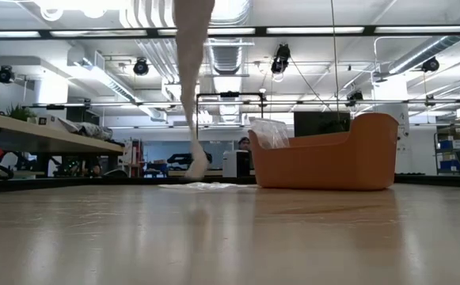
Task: Roll bandage
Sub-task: Roll the brown bandage
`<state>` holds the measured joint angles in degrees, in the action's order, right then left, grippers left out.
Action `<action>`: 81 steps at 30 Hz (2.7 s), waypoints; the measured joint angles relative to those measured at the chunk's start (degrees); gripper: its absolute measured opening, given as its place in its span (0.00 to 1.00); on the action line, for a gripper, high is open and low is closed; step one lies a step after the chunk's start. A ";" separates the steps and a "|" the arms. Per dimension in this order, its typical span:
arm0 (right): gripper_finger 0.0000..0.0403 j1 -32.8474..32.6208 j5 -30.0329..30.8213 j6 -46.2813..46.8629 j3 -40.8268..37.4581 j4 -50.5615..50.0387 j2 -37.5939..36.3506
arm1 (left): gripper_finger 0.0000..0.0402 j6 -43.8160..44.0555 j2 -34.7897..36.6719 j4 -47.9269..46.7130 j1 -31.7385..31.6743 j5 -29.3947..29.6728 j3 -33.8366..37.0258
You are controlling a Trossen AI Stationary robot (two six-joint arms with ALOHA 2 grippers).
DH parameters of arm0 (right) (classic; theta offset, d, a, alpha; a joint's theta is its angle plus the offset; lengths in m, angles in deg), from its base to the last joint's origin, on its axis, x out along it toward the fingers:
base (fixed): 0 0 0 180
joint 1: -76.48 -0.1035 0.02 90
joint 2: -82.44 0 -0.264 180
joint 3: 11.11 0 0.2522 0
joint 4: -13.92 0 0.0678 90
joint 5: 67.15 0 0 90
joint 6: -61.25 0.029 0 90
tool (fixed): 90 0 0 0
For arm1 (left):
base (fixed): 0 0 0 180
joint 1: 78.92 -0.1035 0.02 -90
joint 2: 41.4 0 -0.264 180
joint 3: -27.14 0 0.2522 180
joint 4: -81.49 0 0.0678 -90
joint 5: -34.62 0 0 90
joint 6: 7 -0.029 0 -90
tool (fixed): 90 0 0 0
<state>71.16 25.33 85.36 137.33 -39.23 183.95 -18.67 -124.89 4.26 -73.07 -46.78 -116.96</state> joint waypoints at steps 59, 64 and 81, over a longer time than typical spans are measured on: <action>0.23 0.02 1.45 -30.00 0.32 -3.58 -6.16 | 0.61 11.80 -5.08 29.13 -5.78 -11.44 7.91; 0.23 0.00 2.10 -30.14 0.32 -3.54 -6.16 | 0.49 12.25 -5.00 29.10 -6.37 -13.84 7.91; 0.53 -0.04 2.00 -8.05 0.31 -1.06 -6.36 | 0.23 -3.79 -3.59 26.27 -7.06 -14.00 6.30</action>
<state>71.12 27.33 77.31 137.64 -40.30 177.59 -22.46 -128.48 30.53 -80.13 -60.79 -110.66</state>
